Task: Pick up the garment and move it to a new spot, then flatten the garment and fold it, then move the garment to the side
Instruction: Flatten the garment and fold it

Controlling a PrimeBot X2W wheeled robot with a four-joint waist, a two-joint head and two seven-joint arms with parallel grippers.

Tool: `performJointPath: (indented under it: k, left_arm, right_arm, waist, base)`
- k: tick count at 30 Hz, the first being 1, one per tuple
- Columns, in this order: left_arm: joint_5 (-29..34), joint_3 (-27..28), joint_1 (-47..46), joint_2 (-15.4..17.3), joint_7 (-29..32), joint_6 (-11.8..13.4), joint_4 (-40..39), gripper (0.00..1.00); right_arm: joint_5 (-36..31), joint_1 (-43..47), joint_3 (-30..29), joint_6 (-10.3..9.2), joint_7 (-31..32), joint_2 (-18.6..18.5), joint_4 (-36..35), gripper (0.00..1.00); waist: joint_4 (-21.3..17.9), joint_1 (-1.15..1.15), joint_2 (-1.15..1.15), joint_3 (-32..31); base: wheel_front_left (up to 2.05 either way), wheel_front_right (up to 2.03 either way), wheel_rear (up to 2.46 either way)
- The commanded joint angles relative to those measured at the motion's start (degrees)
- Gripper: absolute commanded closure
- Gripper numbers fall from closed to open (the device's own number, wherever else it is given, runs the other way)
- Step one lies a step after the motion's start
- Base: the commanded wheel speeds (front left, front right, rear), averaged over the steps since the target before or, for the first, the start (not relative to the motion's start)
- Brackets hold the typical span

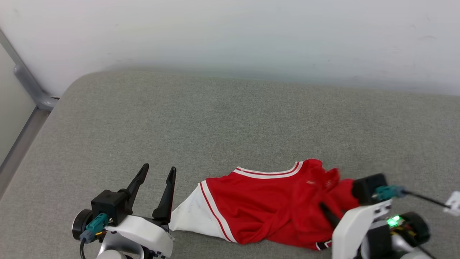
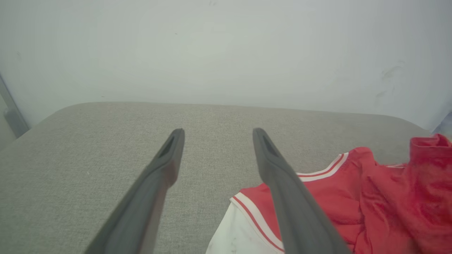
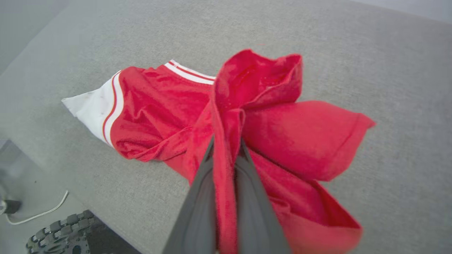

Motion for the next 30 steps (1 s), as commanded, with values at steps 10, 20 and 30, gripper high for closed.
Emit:
performJointPath:
  k: [10,20,30]
  left_arm:
    - [-0.3,-0.5,1.0,0.4,0.9,0.5,-0.5,0.00]
    - [-0.5,-1.2,1.2,0.4,1.2,0.9,-0.3,0.00]
    - [-0.2,-1.4,1.5,0.3,0.9,1.4,-0.4,0.00]
  right_arm:
    - [6.3,5.6,15.1,-0.04,-0.7,-0.4,3.5,1.00]
    - [8.4,5.0,20.1,-0.03,-7.1,-0.9,10.3,0.00]
    - [8.6,1.4,16.9,-0.04,-28.5,0.2,6.8,0.00]
  waist:
    - [0.6,0.00,0.00,-0.4]
    - [0.8,0.00,0.00,-0.3]
    - [0.0,0.00,0.00,-0.9]
  base:
    - [0.00,0.00,0.00]
    - [0.00,0.00,0.00]
    - [0.00,0.00,0.00]
